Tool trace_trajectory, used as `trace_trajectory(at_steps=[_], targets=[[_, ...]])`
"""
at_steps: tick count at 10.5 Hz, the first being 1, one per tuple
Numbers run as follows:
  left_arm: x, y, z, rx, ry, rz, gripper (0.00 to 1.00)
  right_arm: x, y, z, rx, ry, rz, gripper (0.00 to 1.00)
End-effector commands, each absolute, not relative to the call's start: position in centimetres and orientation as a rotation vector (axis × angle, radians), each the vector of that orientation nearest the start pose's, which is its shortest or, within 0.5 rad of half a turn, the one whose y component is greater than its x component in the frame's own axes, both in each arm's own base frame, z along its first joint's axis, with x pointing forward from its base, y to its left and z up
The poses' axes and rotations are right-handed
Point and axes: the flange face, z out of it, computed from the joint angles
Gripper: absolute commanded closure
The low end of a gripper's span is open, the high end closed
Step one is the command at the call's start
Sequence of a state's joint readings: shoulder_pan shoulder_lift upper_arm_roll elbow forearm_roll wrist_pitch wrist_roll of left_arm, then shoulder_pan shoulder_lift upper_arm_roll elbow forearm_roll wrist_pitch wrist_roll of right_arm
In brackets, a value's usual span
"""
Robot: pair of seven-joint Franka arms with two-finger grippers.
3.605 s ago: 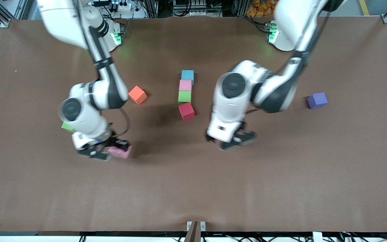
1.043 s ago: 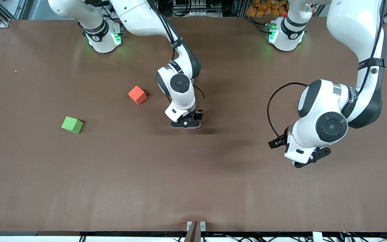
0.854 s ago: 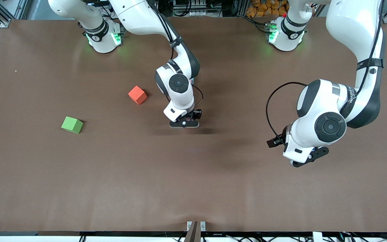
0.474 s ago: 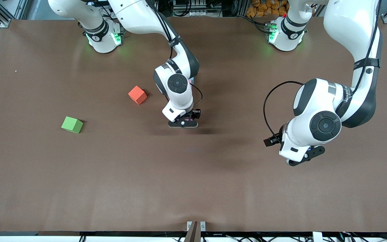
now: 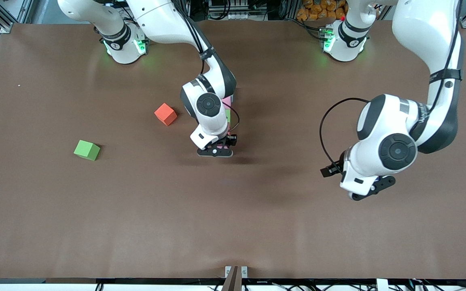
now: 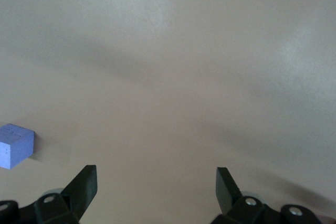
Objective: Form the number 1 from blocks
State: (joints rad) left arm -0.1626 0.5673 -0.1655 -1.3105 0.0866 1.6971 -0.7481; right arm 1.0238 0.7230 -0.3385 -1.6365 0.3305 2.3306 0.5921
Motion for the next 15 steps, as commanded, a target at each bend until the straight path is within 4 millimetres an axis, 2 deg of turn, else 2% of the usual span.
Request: trace_trajectory(at_steps=[1,3,4,5,6,9,11,13,15], targets=[[66.0,-18.0,44.8,-2.999,-0.691,0.183,0.00,50.7,45.9,22.3,-3.095,0.107,0.013,0.00],[65.0,-15.4,47.7,-2.986,-0.746,0.167,0.00,50.5,46.1,22.3,-3.094,0.104,0.011,0.00],[63.9,-15.3,48.2,-2.980,-0.754,0.176,0.00,50.7,46.1,22.8,-3.086,0.112,0.003,0.00],[62.9,-14.4,48.4,-2.966,-0.769,0.184,0.00,51.7,45.0,25.5,-3.050,0.146,-0.017,0.00],[62.0,-12.1,48.9,-2.957,-0.807,0.189,0.00,53.5,41.8,28.5,-3.009,0.228,-0.011,0.00],[58.2,-10.4,50.6,-2.968,-0.809,0.194,0.00,58.4,32.4,36.4,-2.923,0.402,-0.030,0.00],[56.5,-10.1,52.0,-2.990,-0.739,0.174,0.00,60.7,26.4,41.1,-2.889,0.344,-0.104,0.00],[55.7,-9.5,54.5,-3.057,-0.648,0.130,0.00,61.2,20.3,46.4,-2.963,0.283,-0.188,0.00],[54.5,-9.3,58.1,-3.110,-0.499,0.031,0.00,60.0,15.6,51.0,-3.049,0.231,-0.204,0.00]])
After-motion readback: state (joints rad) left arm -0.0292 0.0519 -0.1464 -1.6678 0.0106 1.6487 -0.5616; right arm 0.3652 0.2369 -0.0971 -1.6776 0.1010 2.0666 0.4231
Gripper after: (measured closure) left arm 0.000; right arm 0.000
